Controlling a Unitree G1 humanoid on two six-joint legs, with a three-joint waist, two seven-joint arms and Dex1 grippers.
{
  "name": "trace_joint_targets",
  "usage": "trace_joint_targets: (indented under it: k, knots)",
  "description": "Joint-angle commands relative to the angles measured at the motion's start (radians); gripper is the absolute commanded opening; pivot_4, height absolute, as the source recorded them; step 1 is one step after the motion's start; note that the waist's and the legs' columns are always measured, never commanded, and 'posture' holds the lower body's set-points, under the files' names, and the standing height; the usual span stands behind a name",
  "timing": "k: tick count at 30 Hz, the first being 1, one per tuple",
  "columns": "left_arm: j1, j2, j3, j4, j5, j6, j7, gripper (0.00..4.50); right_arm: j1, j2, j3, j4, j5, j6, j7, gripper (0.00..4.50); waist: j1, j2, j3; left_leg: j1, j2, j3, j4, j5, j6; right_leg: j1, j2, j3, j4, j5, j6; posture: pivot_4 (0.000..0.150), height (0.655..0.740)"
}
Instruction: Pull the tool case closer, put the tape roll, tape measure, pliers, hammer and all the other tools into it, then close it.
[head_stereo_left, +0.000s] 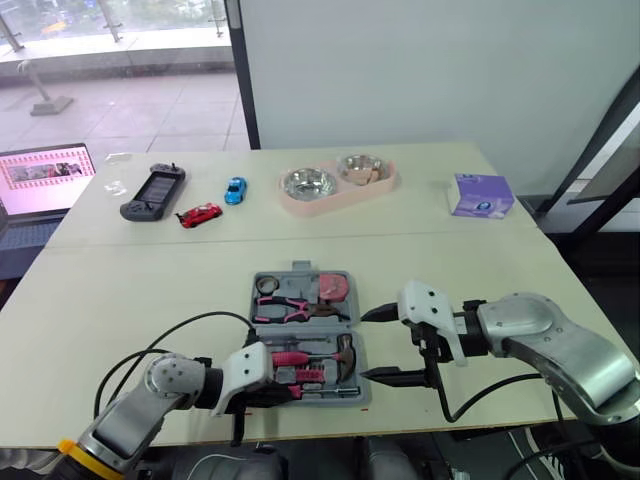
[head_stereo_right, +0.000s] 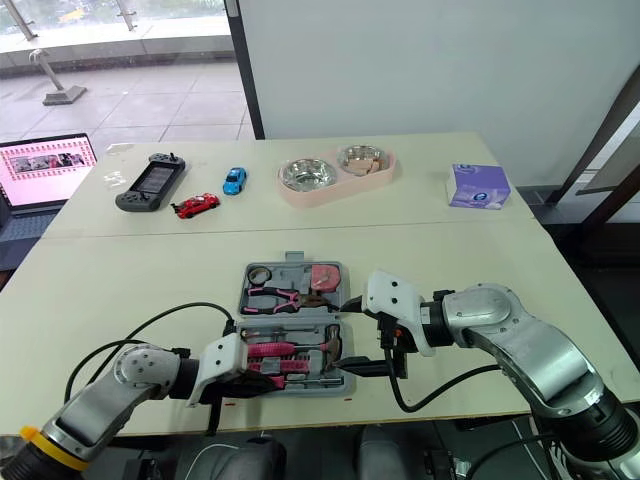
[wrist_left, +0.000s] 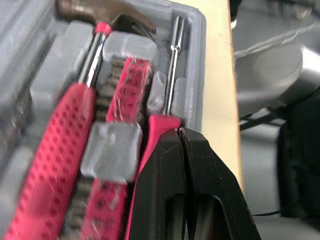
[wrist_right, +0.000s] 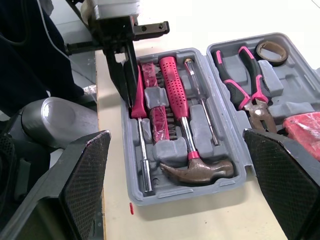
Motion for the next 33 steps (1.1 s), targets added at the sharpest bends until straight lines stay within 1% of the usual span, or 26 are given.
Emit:
trace_joint_targets:
  k: [1, 4, 6, 7, 9, 11, 13, 14, 16, 17, 18, 19, 21, 22, 23, 28, 33]
  knots:
    - [0.027, 0.014, -0.033, 0.09, 0.092, 0.008, 0.029, 0.08, 0.0, -0.008, -0.012, -0.015, -0.002, -0.009, -0.001, 4.5, -0.001, 0.003, -0.003, 0.001, 0.0, 0.0, 0.0, 0.0, 0.0, 0.001, 0.0, 0.0, 0.0, 0.0, 0.0, 0.15, 0.736]
    - [0.033, 0.016, 0.011, 0.064, 0.036, 0.023, 0.018, 0.08, 0.0, -0.006, -0.013, -0.008, -0.003, -0.011, 0.0, 4.5, -0.002, 0.003, -0.004, 0.003, 0.0, 0.0, -0.001, 0.0, 0.0, 0.002, 0.0, 0.0, 0.0, 0.0, 0.0, 0.15, 0.736]
    - [0.041, 0.039, 0.082, 0.017, -0.04, 0.048, -0.006, 0.08, 0.006, 0.0, -0.012, 0.014, -0.014, -0.021, -0.005, 4.5, -0.007, 0.003, -0.004, 0.004, 0.0, 0.001, -0.002, 0.0, 0.0, 0.003, 0.0, 0.0, 0.0, 0.0, 0.0, 0.15, 0.736]
    - [0.036, 0.054, 0.144, -0.008, -0.1, 0.073, -0.023, 0.08, 0.003, 0.004, 0.002, 0.043, -0.039, -0.032, -0.014, 4.5, -0.01, 0.002, -0.004, 0.005, 0.0, 0.001, -0.003, 0.0, 0.0, 0.003, 0.0, 0.0, 0.001, 0.0, 0.0, 0.15, 0.736]
    - [0.024, 0.073, 0.227, -0.033, -0.18, 0.118, -0.038, 0.08, -0.006, 0.013, 0.029, 0.091, -0.081, -0.039, -0.032, 4.5, -0.009, 0.002, -0.003, 0.006, 0.001, 0.001, -0.004, 0.0, 0.001, 0.003, 0.001, 0.0, 0.001, 0.0, 0.0, 0.15, 0.736]
    - [0.004, 0.086, 0.302, -0.027, -0.243, 0.176, -0.038, 0.08, -0.026, 0.031, 0.069, 0.155, -0.142, -0.05, -0.063, 4.5, -0.007, 0.002, -0.003, 0.006, 0.001, 0.0, -0.004, 0.0, 0.001, 0.002, 0.001, 0.0, 0.002, 0.0, 0.0, 0.15, 0.736]
    - [-0.024, 0.102, 0.378, 0.045, -0.257, 0.204, -0.021, 0.08, -0.055, 0.068, 0.107, 0.226, -0.186, -0.063, -0.083, 4.5, -0.006, 0.002, -0.003, 0.006, 0.001, 0.001, -0.003, 0.0, 0.0, 0.002, 0.001, 0.0, 0.002, 0.0, 0.0, 0.15, 0.736]
    - [-0.032, 0.109, 0.395, 0.079, -0.248, 0.202, -0.018, 0.02, -0.068, 0.08, 0.122, 0.253, -0.207, -0.072, -0.086, 4.23, -0.006, 0.002, -0.003, 0.006, 0.001, 0.001, -0.003, 0.0, 0.0, 0.002, 0.001, 0.0, 0.002, 0.0, 0.0, 0.15, 0.736]
    - [-0.064, 0.131, 0.392, 0.207, -0.162, 0.149, 0.011, 0.0, -0.106, 0.11, 0.167, 0.338, -0.269, -0.077, -0.108, 3.56, -0.011, 0.002, -0.003, 0.006, 0.001, 0.001, -0.004, 0.0, 0.0, 0.002, 0.001, 0.0, 0.002, 0.0, 0.0, 0.15, 0.736]
    - [-0.083, 0.132, 0.381, 0.266, -0.129, 0.123, 0.022, 0.0, -0.127, 0.122, 0.199, 0.388, -0.313, -0.089, -0.119, 3.02, -0.011, 0.002, -0.003, 0.006, 0.001, 0.001, -0.004, 0.0, 0.0, 0.001, 0.001, 0.0, 0.002, 0.0, 0.0, 0.15, 0.736]
    - [-0.098, 0.13, 0.373, 0.305, -0.109, 0.105, 0.027, 0.0, -0.142, 0.13, 0.219, 0.421, -0.342, -0.098, -0.125, 2.78, -0.011, 0.002, -0.003, 0.006, 0.001, 0.001, -0.004, 0.0, 0.0, 0.001, 0.001, 0.0, 0.002, 0.0, 0.0, 0.15, 0.736]
    - [-0.118, 0.117, 0.35, 0.356, -0.074, 0.066, 0.037, 0.0, -0.164, 0.145, 0.245, 0.47, -0.379, -0.11, -0.135, 2.09, -0.01, 0.002, -0.003, 0.006, 0.001, 0.001, -0.005, 0.0, 0.0, 0.001, 0.001, 0.001, 0.002, 0.0, 0.0, 0.15, 0.736]
    - [-0.157, 0.088, 0.299, 0.447, -0.004, 0.0, 0.052, 0.0, -0.205, 0.173, 0.292, 0.546, -0.439, -0.147, -0.135, 1.11, -0.008, 0.002, -0.003, 0.006, 0.001, 0.001, -0.005, 0.0, 0.0, 0.001, 0.001, 0.001, 0.002, 0.0, 0.0, 0.15, 0.736]
    - [-0.173, 0.071, 0.279, 0.478, 0.016, -0.019, 0.053, 0.0, -0.22, 0.186, 0.307, 0.573, -0.46, -0.158, -0.132, 0.7, -0.005, 0.002, -0.003, 0.006, 0.001, 0.001, -0.004, 0.0, 0.0, 0.001, 0.001, 0.001, 0.002, 0.0, 0.0, 0.15, 0.736]
    - [-0.192, 0.046, 0.263, 0.506, 0.029, -0.031, 0.057, 0.0, -0.233, 0.199, 0.321, 0.591, -0.474, -0.162, -0.123, 0.09, -0.003, 0.002, -0.003, 0.005, 0.001, 0.001, -0.004, 0.0, 0.0, 0.001, 0.001, 0.001, 0.002, 0.0, 0.0, 0.15, 0.736]
    - [-0.256, -0.057, 0.191, 0.563, 0.087, -0.062, 0.064, 0.0, -0.271, 0.23, 0.401, 0.634, -0.551, -0.176, -0.064, 0.03, 0.001, 0.003, -0.004, 0.001, -0.001, 0.0, -0.002, 0.0, -0.001, -0.001, 0.0, 0.0, 0.002, 0.002, 0.003, 0.15, 0.736]
    - [-0.237, -0.118, 0.141, 0.507, 0.111, -0.036, 0.041, 0.0, -0.282, 0.277, 0.404, 0.601, -0.57, -0.161, -0.041, 0.03, -0.003, 0.004, -0.005, 0.002, -0.002, 0.0, -0.002, 0.0, -0.001, -0.001, -0.001, 0.0, 0.002, 0.002, 0.003, 0.15, 0.736]
